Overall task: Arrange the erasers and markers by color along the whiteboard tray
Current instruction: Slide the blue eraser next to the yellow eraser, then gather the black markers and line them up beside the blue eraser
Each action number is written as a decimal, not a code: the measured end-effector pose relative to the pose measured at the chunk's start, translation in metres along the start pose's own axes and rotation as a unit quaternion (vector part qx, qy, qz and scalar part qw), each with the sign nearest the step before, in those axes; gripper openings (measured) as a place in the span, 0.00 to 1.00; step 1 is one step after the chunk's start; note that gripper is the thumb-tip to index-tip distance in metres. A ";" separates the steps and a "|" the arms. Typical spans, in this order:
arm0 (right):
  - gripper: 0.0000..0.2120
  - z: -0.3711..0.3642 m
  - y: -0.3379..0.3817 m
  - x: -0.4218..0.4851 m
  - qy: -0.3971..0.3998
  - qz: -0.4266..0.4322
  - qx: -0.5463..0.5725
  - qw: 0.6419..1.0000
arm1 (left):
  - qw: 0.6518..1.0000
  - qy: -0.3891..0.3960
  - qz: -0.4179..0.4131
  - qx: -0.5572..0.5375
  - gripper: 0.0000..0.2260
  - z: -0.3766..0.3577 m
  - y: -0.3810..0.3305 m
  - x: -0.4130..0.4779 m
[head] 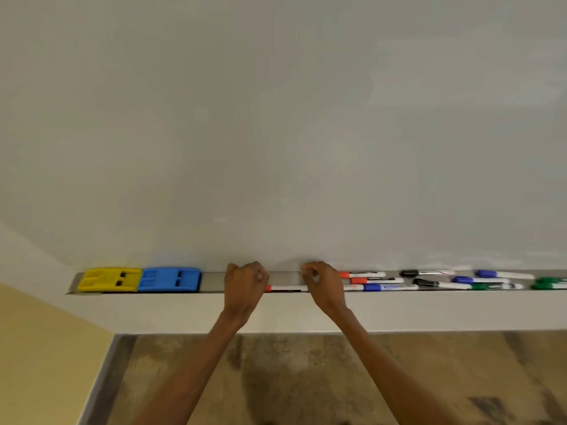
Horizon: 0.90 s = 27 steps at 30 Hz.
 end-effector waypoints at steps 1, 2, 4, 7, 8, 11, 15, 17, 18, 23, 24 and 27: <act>0.07 0.017 -0.012 -0.002 -0.009 0.001 -0.013 1.000 | 1.000 0.024 -0.014 -0.004 0.06 -0.015 -0.020 0.000; 0.07 0.034 -0.025 -0.003 -0.016 0.002 -0.027 1.000 | 0.998 0.043 -0.033 -0.010 0.03 -0.030 -0.040 -0.001; 0.07 0.066 -0.051 -0.005 -0.027 -0.002 -0.050 0.998 | 0.995 0.070 -0.068 -0.034 0.06 -0.059 -0.074 -0.003; 0.07 0.108 -0.090 -0.011 -0.045 -0.022 -0.073 0.996 | 0.987 0.112 -0.111 -0.042 0.13 -0.099 -0.119 -0.008; 0.07 0.119 -0.102 -0.014 -0.050 -0.032 -0.077 0.995 | 0.985 0.126 -0.115 -0.036 0.13 -0.111 -0.129 -0.011; 0.06 0.147 -0.134 -0.023 -0.065 -0.052 -0.087 0.993 | 0.982 0.147 -0.116 -0.016 0.11 -0.135 -0.146 -0.015; 0.07 0.175 -0.165 -0.030 -0.082 -0.069 -0.102 0.989 | 0.983 0.151 -0.105 0.000 0.09 -0.151 -0.151 -0.018; 0.07 0.188 -0.177 -0.033 -0.088 -0.075 -0.105 0.988 | 0.983 0.150 -0.104 0.016 0.09 -0.156 -0.151 -0.018; 0.07 0.194 -0.182 -0.033 -0.091 -0.078 -0.105 0.987 | 0.983 0.148 -0.104 0.020 0.09 -0.157 -0.152 -0.018; 0.07 0.226 -0.206 -0.034 -0.102 -0.087 -0.117 0.984 | 0.982 0.154 -0.106 0.036 0.08 -0.161 -0.156 -0.017; 0.07 0.230 -0.209 -0.033 -0.106 -0.089 -0.119 0.983 | 0.981 0.155 -0.104 0.040 0.07 -0.160 -0.154 -0.016; 0.07 0.250 -0.218 -0.029 -0.108 -0.094 -0.136 0.980 | 0.982 0.149 -0.106 0.039 0.06 -0.155 -0.155 -0.015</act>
Point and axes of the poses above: each hand's wrist, its own x-axis towards the middle knuckle, its own z-axis out of the back of the hand, y = z × x, the point moved 10 cm from there along x, towards the middle knuckle, and after that the axes turned 2 degrees about z, right-handed, at the moved point
